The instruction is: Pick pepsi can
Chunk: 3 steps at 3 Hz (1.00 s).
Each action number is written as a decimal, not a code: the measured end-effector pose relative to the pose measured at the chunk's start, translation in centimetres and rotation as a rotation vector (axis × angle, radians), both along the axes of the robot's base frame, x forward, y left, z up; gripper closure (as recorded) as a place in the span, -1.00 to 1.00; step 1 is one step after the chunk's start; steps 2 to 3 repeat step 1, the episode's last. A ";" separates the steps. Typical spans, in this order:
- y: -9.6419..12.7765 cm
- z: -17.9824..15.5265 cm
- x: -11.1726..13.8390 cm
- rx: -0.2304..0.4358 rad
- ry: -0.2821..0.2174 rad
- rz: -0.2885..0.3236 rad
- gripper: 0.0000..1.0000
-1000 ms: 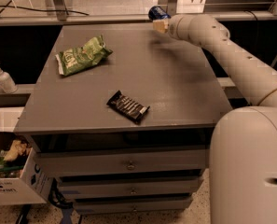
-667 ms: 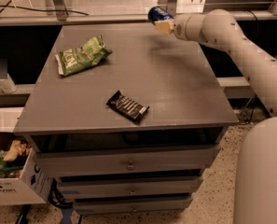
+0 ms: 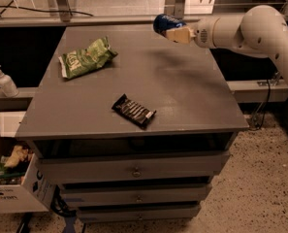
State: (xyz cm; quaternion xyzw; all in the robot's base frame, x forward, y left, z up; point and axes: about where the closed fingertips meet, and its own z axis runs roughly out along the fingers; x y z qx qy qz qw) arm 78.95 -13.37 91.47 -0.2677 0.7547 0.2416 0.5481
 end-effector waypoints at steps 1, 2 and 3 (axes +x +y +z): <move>0.0 0.0 0.0 0.000 0.000 0.000 1.00; 0.0 0.0 0.0 0.000 0.000 0.000 1.00; 0.0 0.0 0.0 0.000 0.000 0.000 1.00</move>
Offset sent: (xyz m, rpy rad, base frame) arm 0.0000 0.0000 0.0000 0.0000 0.0000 0.0000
